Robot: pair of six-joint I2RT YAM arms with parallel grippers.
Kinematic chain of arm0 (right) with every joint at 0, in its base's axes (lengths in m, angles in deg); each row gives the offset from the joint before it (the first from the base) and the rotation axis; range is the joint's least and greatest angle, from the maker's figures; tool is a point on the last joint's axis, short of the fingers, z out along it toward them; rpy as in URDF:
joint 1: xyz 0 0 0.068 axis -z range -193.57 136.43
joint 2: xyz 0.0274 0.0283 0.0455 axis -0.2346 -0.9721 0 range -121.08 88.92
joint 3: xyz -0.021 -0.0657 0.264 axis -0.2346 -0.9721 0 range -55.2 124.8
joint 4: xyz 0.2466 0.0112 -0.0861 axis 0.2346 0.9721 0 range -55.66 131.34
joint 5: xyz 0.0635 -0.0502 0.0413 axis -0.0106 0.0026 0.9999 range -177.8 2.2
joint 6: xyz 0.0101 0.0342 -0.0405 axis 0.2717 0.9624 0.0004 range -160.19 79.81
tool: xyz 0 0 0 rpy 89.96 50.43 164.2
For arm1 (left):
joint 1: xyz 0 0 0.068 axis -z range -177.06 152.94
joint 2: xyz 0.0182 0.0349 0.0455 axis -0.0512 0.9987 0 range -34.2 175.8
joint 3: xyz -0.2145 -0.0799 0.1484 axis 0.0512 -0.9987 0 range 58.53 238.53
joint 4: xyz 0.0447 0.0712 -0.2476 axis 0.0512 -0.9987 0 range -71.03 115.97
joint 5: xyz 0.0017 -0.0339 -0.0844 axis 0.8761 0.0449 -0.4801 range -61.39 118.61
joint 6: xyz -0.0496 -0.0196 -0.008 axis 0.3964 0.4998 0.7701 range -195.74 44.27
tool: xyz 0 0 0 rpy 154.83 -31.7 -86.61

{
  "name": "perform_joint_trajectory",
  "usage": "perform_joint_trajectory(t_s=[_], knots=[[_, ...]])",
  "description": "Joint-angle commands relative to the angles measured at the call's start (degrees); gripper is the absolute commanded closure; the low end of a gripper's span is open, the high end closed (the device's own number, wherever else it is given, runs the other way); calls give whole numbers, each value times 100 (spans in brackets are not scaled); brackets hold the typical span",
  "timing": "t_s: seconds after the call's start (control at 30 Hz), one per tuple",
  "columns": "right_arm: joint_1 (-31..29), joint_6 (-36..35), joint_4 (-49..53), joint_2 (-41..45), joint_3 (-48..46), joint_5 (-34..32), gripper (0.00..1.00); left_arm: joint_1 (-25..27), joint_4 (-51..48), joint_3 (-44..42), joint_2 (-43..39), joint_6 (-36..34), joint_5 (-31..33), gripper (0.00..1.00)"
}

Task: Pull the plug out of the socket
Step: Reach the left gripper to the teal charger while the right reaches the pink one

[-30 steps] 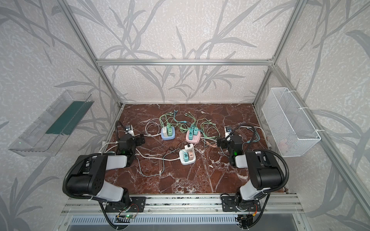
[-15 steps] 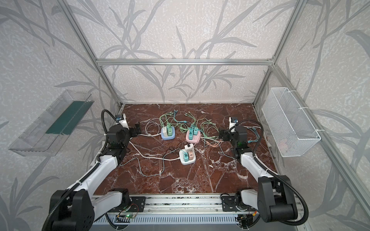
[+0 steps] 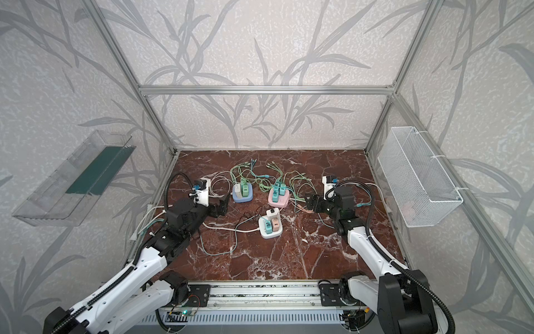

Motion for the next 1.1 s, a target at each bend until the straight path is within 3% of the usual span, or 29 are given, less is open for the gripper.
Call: perform_joint_trajectory(t_s=[0.0,0.37,0.43,0.5,0.63,0.77,1.07], knots=[[-391,210,343,204,-243,-15,22,489,-271,-147,-204,-27,90,8],[-1176,678,223,249,-799,-45,30,2151,-384,-372,115,1,80,20],[-1312,746,72,146,-851,34,31,2305,-345,-409,280,30,-118,28],[-1444,815,-88,-23,-872,99,33,2358,-257,-450,538,135,-458,39],[-1598,958,-417,-504,-816,369,40,2401,85,-446,1112,224,-951,40],[-1672,1077,-674,-858,-781,418,45,2446,228,-189,1662,-40,-1159,49],[-1798,1130,-851,-1244,-710,354,46,2446,726,128,2701,-510,-1321,51]])
